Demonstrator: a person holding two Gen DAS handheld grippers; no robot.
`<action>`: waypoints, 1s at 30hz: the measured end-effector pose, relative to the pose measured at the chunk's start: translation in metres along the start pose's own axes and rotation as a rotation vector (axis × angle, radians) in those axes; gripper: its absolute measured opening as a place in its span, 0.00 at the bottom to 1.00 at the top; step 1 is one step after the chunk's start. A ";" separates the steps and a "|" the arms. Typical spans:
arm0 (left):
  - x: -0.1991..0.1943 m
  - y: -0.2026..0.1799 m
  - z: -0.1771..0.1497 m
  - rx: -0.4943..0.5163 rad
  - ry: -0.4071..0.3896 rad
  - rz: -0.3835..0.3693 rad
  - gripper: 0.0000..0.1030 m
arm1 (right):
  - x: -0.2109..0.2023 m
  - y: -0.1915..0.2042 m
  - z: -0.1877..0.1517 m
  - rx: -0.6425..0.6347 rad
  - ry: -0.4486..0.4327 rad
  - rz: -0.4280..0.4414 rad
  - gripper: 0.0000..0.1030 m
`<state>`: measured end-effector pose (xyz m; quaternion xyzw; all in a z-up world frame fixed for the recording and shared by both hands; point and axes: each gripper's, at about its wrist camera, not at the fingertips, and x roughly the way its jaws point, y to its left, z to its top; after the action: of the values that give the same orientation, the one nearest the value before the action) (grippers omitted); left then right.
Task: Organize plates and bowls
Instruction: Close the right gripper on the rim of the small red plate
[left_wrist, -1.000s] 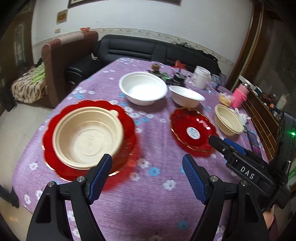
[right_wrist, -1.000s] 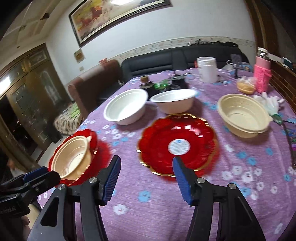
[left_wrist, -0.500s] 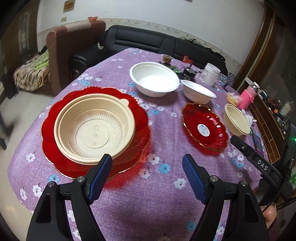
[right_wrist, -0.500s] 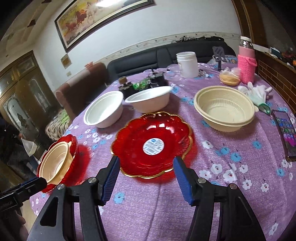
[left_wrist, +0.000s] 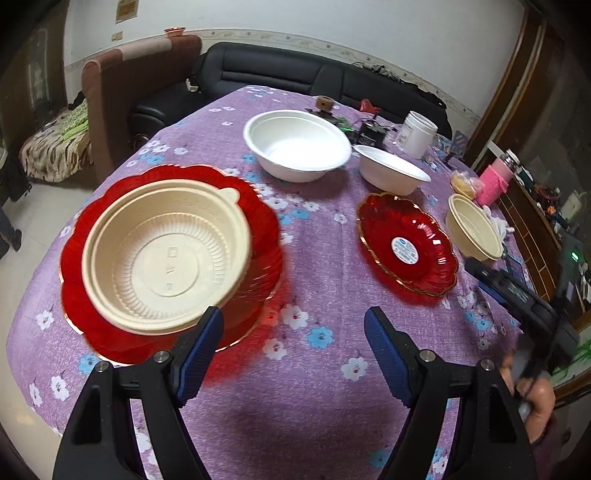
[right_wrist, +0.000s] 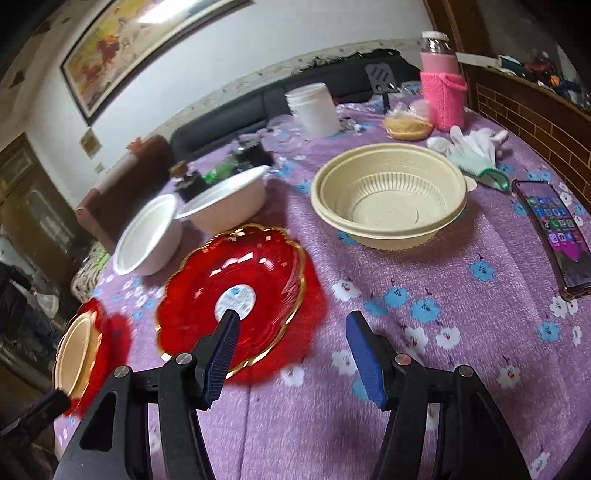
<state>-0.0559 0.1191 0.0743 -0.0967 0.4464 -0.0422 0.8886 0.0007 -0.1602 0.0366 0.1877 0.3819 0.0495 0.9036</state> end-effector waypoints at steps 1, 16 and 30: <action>0.001 -0.004 0.001 0.010 0.002 0.000 0.76 | 0.008 -0.001 0.003 0.014 0.011 0.005 0.62; 0.069 -0.065 0.038 0.051 0.121 -0.060 0.75 | 0.048 0.008 0.006 -0.113 0.107 0.000 0.15; 0.128 -0.070 0.048 0.046 0.216 -0.080 0.74 | 0.043 -0.010 0.007 -0.071 0.144 0.020 0.14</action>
<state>0.0598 0.0360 0.0163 -0.0887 0.5342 -0.0979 0.8350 0.0353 -0.1611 0.0086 0.1553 0.4420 0.0854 0.8793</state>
